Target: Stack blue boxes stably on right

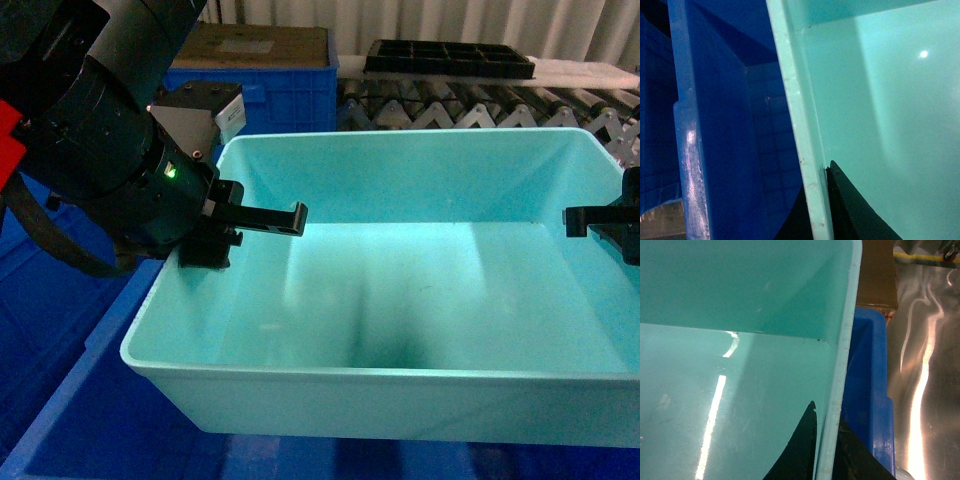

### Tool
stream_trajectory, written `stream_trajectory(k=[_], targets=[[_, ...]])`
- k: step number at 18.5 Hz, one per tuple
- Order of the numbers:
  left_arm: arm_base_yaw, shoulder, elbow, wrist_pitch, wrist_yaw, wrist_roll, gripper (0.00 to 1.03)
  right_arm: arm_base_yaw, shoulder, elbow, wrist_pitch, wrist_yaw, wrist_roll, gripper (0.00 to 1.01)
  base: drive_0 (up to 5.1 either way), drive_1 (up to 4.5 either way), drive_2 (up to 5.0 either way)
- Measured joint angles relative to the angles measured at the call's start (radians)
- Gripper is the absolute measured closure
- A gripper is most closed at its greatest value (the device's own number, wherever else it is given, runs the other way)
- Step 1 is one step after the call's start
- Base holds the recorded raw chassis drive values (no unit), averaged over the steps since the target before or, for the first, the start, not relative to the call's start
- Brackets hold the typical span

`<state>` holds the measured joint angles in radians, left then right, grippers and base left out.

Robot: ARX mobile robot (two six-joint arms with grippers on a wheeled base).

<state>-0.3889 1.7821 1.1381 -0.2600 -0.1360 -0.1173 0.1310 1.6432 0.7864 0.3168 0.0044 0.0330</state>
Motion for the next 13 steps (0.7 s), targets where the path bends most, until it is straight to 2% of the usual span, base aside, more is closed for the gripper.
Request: stream_trajectory(k=[12, 13], targets=[[0.000, 0.000, 0.000, 0.000, -0.001, 0.000, 1.01, 0.001, 0.000, 0.000, 0.000, 0.000, 0.000, 0.94, 0.0, 0.00, 0.0], [0.000, 0.000, 0.000, -0.001, -0.002, 0.001, 1.01, 0.001, 0.000, 0.000, 0.001, 0.013, -0.027, 0.84, 0.0, 0.00, 0.0]])
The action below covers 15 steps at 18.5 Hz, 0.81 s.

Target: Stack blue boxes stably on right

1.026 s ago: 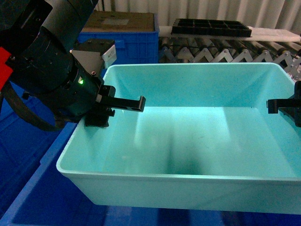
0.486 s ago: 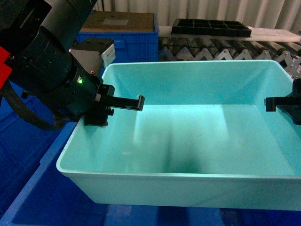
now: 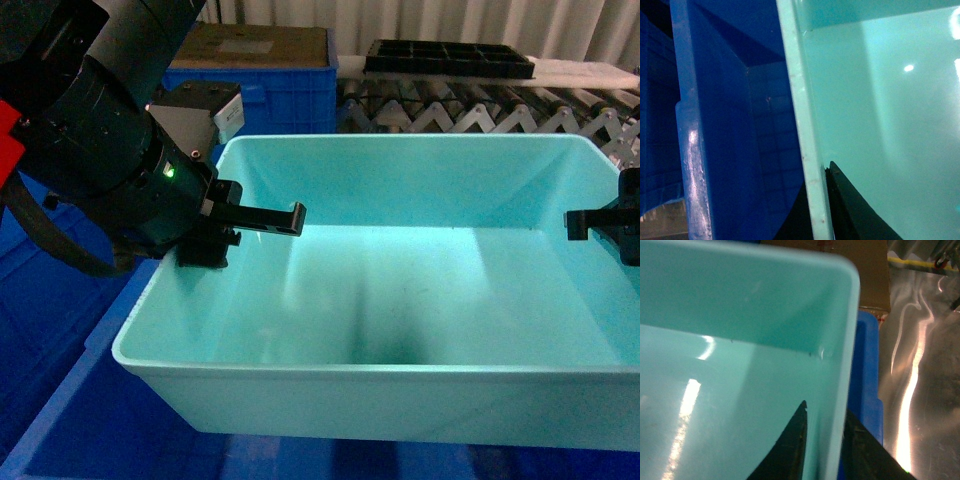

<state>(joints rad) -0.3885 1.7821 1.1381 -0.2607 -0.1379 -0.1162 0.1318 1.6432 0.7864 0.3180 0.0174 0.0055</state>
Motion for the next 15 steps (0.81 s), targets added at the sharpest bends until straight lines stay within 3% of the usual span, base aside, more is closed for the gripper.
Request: stream_trajectory(k=[1, 2, 3, 15], targets=[[-0.009, -0.003, 0.000, 0.001, 0.018, 0.044, 0.73, 0.008, 0.000, 0.007, 0.005, -0.003, -0.047, 0.55, 0.0, 0.00, 0.0], [-0.012, -0.005, 0.000, 0.001, 0.019, 0.050, 0.38, 0.012, 0.000, 0.010, 0.006, -0.006, -0.056, 0.20, 0.0, 0.00, 0.0], [-0.009, -0.005, 0.000, 0.004, 0.019, 0.051, 0.04, 0.012, 0.000, 0.010, 0.006, -0.010, -0.058, 0.04, 0.0, 0.00, 0.0], [0.076, -0.142, 0.011, 0.008, 0.077, 0.033, 0.05, -0.043, -0.065, 0.092, -0.001, -0.048, -0.066, 0.03, 0.0, 0.00, 0.0]])
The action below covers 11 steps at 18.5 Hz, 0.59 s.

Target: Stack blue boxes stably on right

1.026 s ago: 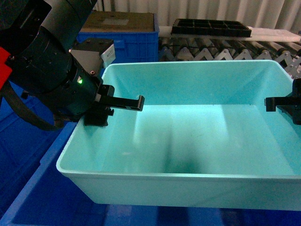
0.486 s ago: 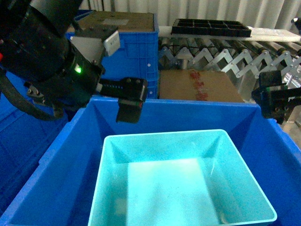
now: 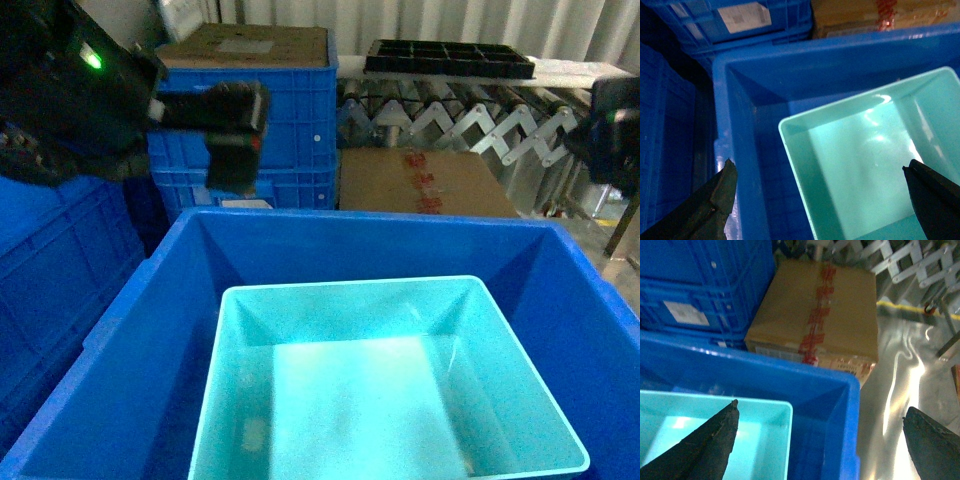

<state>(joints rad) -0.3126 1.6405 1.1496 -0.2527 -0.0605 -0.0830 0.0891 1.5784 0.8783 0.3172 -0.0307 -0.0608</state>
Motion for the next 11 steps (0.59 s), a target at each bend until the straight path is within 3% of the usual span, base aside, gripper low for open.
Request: stream_trajectory(k=[5, 11], targets=[[0.057, -0.140, 0.001, -0.017, 0.032, -0.021, 0.05, -0.026, -0.119, 0.064, -0.039, -0.045, 0.000, 0.03, 0.0, 0.00, 0.0], [0.047, -0.360, -0.008, -0.068, -0.025, -0.050, 0.05, -0.053, -0.288, 0.086, -0.140, -0.071, 0.010, 0.03, 0.0, 0.00, 0.0]])
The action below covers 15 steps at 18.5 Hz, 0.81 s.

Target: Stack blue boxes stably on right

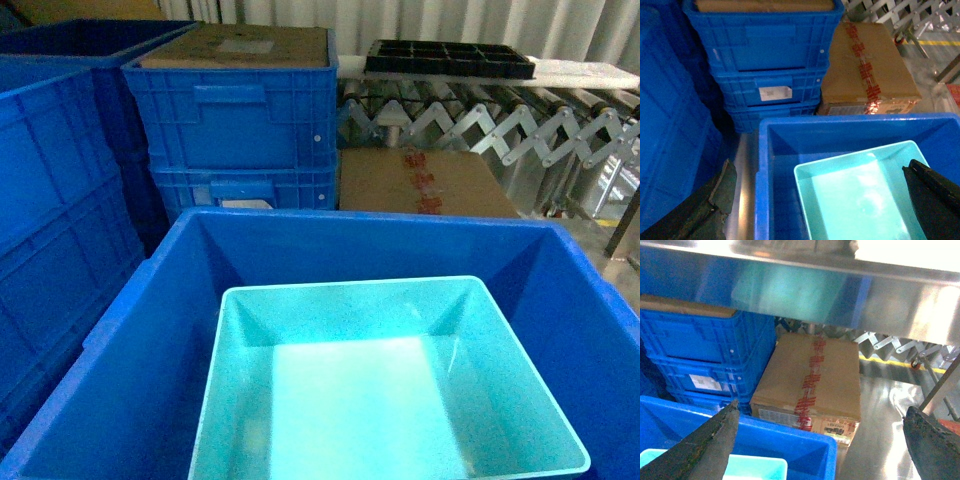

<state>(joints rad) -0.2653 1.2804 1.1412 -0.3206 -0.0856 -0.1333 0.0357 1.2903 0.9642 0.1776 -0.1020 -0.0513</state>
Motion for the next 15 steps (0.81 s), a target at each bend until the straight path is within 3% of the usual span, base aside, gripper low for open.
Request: stream_trajectory(k=[2, 4, 7, 8, 9, 10, 11, 12, 15], targets=[[-0.014, -0.058, -0.011, -0.028, -0.024, -0.009, 0.05, -0.010, -0.051, -0.001, -0.034, 0.002, 0.000, 0.03, 0.0, 0.00, 0.0], [-0.069, -0.174, -0.024, -0.072, -0.100, -0.057, 0.05, 0.000, -0.216, -0.021, -0.079, 0.042, -0.017, 0.03, 0.0, 0.00, 0.0], [-0.071, -0.153, -0.029, -0.079, -0.106, -0.077, 0.05, 0.003, -0.195, -0.025, -0.085, 0.047, -0.028, 0.03, 0.0, 0.00, 0.0], [-0.072, -0.158, -0.045, -0.029, -0.123, -0.066, 0.06, 0.011, -0.196, -0.073, -0.002, 0.101, -0.010, 0.10, 0.0, 0.00, 0.0], [-0.061, -0.225, -0.188, 0.258, -0.197, 0.001, 0.18, -0.010, -0.260, -0.168, 0.074, 0.093, 0.011, 0.23, 0.0, 0.00, 0.0], [-0.029, -0.319, -0.352, 0.438, -0.197, 0.058, 0.31, -0.034, -0.329, -0.267, 0.133, 0.100, 0.024, 0.36, 0.0, 0.00, 0.0], [0.014, -0.382, -0.474, 0.567, -0.182, 0.089, 0.44, -0.045, -0.377, -0.356, 0.175, 0.111, 0.034, 0.49, 0.0, 0.00, 0.0], [0.040, -0.422, -0.566, 0.642, -0.153, 0.102, 0.57, -0.040, -0.406, -0.440, 0.205, 0.101, 0.035, 0.62, 0.0, 0.00, 0.0], [0.108, -0.525, -0.782, 0.703, -0.080, 0.116, 0.95, -0.036, -0.504, -0.622, 0.270, 0.101, 0.036, 1.00, 0.0, 0.00, 0.0]])
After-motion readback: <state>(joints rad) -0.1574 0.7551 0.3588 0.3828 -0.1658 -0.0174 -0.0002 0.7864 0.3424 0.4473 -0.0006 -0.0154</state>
